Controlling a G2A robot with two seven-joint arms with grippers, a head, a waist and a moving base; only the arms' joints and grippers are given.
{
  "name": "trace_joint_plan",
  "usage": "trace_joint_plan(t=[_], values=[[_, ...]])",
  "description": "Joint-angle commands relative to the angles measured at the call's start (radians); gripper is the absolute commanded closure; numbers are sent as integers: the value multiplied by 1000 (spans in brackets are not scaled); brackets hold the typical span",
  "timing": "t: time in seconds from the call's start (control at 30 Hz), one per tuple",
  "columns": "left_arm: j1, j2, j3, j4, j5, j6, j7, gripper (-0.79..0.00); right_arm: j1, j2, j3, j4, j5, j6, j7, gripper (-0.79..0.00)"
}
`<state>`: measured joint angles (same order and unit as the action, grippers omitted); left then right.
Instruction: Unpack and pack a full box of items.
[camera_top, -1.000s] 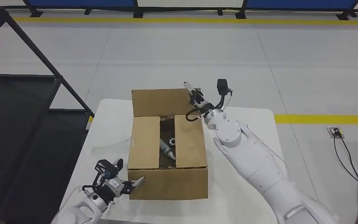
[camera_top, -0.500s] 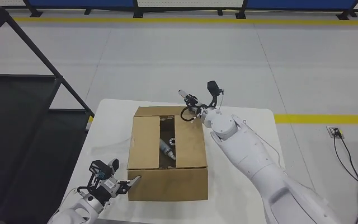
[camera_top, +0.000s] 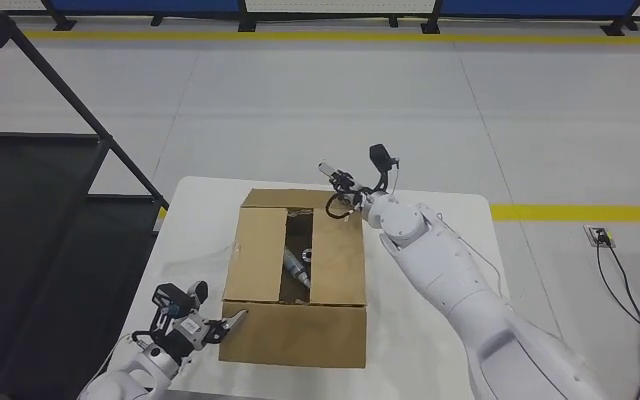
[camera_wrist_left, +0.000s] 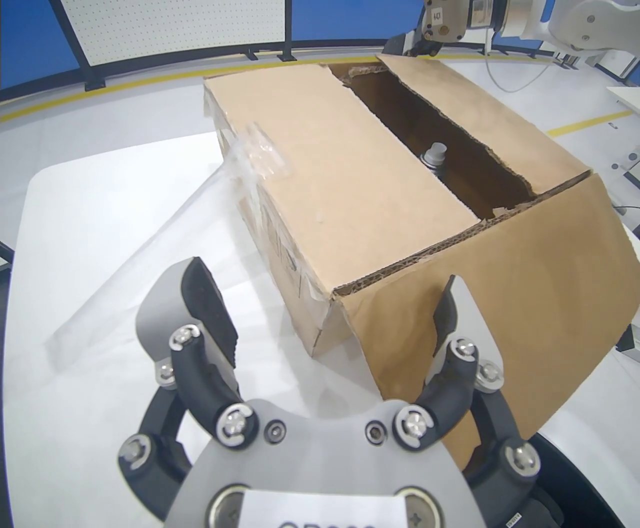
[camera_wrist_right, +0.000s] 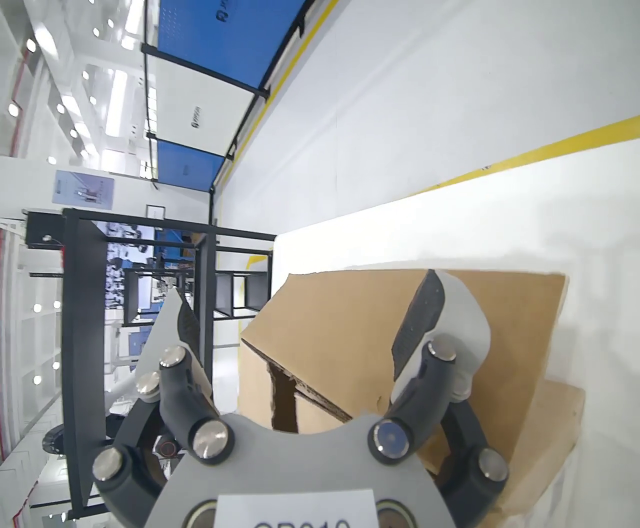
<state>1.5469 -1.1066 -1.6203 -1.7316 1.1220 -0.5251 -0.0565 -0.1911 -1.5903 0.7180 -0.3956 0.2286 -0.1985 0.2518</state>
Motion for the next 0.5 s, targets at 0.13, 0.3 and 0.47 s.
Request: trace_joint_plan(t=[0.13, 0.3, 0.47], values=[[16, 0, -44, -7, -64, 25, 42, -785, -33, 9, 63, -89, 77, -108, 67, -785], [41, 2, -116, -9, -145, 51, 64, -785, -80, 21, 48, -193, 20, -72, 255, -785], [64, 2, -141, -9, -157, 61, 73, -785, -126, 33, 29, -273, -45, -9, 393, -785]])
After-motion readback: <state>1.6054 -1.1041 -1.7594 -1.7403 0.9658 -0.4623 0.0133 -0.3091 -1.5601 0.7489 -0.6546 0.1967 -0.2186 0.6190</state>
